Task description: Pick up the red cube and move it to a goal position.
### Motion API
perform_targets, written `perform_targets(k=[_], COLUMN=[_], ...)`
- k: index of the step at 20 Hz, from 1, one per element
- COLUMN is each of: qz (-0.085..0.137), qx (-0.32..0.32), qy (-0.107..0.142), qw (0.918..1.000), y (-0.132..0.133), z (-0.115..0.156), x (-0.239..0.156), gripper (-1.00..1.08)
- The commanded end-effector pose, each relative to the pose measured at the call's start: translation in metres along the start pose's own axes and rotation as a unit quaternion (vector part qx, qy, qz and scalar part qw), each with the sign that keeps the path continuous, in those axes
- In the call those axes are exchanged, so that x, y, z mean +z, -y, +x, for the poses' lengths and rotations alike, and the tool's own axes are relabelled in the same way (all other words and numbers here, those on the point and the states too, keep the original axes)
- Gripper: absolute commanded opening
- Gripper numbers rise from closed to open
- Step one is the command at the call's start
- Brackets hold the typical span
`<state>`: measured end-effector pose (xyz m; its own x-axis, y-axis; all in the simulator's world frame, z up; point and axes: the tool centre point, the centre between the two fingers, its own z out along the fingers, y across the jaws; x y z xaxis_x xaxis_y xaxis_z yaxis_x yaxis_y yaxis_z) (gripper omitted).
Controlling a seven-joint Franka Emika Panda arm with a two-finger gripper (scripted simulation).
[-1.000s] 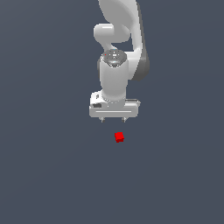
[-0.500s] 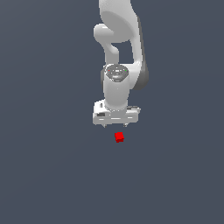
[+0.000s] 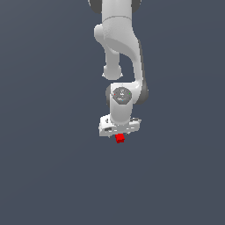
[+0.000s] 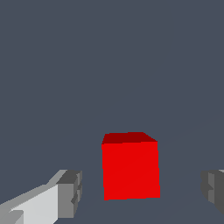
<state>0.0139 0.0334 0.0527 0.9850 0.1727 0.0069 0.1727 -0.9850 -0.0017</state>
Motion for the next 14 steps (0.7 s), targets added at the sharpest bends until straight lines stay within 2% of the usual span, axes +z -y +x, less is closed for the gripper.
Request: perform_targets(k=[1,10,11,14], qz=[0.000,-0.001,-0.001,-0.001], qx=[-0.010,-0.024,-0.024,-0.024], qy=[0.001,0.003,0.003,0.003], qw=[0.9999,0.9997,0.9997,0.9997], y=[0.003,0.006,0.006,0.006], z=[0.002,0.004,0.004,0.004], x=[0.014,0.033,0.033,0.033], gripper=[1.00,1.00,-1.00,-1.00])
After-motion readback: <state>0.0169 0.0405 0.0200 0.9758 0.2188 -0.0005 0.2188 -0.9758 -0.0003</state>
